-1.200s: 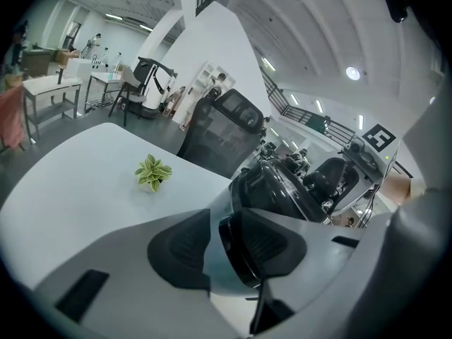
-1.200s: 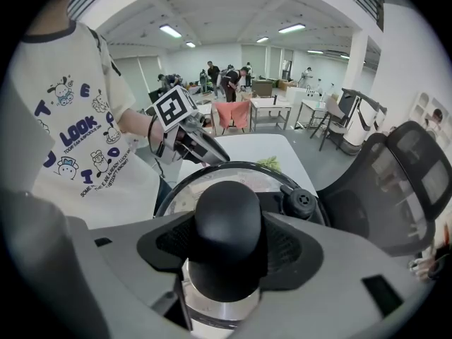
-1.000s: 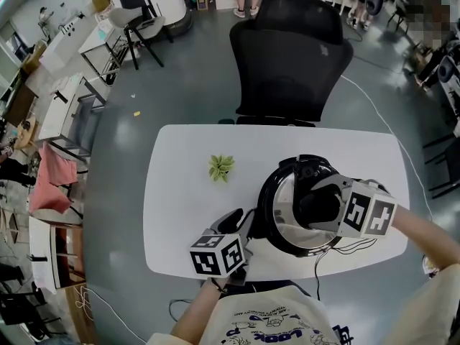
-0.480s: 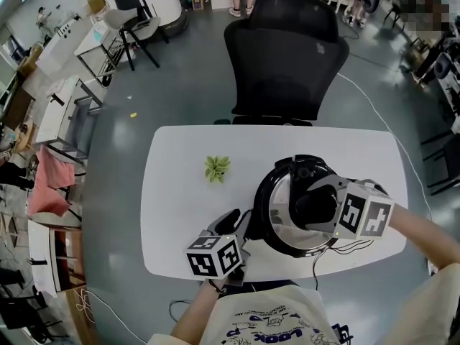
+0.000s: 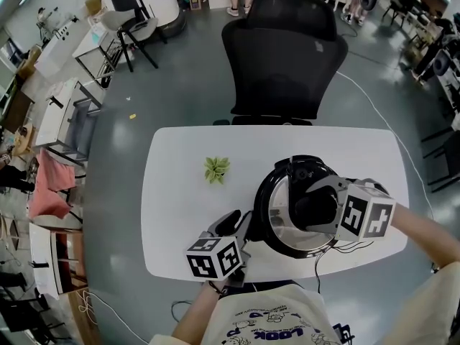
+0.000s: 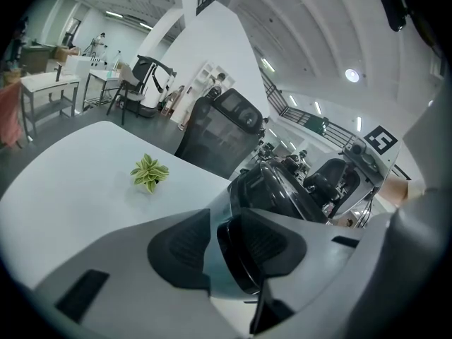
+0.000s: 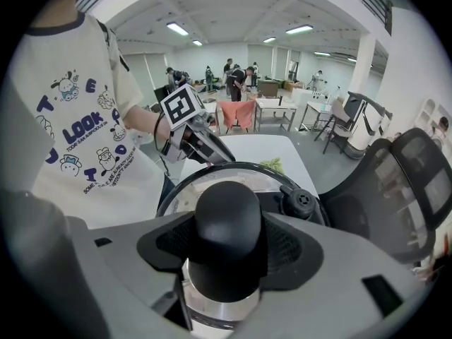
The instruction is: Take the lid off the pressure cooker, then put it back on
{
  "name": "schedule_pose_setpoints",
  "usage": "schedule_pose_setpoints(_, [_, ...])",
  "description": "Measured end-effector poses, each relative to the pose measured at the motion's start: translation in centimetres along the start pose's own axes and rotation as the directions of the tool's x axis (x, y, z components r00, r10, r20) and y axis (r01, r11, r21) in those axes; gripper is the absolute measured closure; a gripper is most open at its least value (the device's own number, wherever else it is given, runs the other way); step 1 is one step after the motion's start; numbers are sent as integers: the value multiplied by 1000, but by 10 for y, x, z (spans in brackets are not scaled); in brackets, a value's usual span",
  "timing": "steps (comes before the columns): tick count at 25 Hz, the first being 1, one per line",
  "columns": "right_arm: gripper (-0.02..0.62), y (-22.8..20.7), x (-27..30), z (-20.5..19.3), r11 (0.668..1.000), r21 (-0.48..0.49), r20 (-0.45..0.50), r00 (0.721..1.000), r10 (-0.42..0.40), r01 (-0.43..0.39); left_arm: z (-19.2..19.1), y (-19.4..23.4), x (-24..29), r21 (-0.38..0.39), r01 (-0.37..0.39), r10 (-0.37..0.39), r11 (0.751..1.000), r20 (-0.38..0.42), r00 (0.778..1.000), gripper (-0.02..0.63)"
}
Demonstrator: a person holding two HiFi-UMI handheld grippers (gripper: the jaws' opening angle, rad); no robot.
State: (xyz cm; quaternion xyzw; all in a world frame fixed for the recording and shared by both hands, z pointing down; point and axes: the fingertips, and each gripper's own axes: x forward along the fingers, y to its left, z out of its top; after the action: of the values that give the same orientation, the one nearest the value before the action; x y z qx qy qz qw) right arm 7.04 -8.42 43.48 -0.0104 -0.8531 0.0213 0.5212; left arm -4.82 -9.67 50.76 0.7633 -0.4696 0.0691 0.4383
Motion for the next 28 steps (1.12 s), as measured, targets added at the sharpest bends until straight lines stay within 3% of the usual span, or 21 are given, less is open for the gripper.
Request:
schedule_pose_setpoints(9, [299,-2,3,4,999,-23,-1,999,36,-36,1,1,1,6,-4,4,1000,4,1000,459])
schedule_pose_setpoints(24, [299,-2,-3,-2,999,-35,-13,1000,12,-12,7,0,5,8,-4,4,1000,3,1000,459])
schedule_pose_setpoints(28, [301,-2,-3,2,1000,1,6,1000,-1,1,6,0,2,3,-3,3,1000,4,1000,457])
